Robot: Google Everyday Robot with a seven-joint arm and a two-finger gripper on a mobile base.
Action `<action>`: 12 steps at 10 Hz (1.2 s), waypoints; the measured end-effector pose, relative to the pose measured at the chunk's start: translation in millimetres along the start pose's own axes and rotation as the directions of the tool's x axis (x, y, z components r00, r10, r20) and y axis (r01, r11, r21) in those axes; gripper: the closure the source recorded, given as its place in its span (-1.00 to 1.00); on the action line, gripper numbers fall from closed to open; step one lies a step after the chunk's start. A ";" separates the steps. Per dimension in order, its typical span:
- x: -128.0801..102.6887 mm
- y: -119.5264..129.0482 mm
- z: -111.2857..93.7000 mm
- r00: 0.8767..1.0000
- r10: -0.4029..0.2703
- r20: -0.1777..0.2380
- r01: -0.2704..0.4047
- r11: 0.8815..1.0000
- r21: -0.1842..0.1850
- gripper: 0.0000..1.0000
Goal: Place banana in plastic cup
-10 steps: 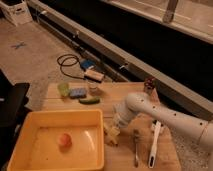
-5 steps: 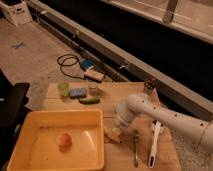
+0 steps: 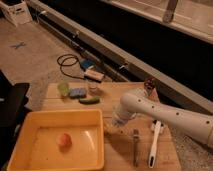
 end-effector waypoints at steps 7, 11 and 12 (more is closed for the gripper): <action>33.4 -57.8 -63.5 0.987 0.054 -0.151 -0.017 0.971 0.237 1.00; 23.6 -130.8 -100.9 0.985 0.083 -0.154 -0.024 0.937 0.348 1.00; 18.4 -142.7 -108.3 0.990 0.068 -0.122 -0.020 0.932 0.361 1.00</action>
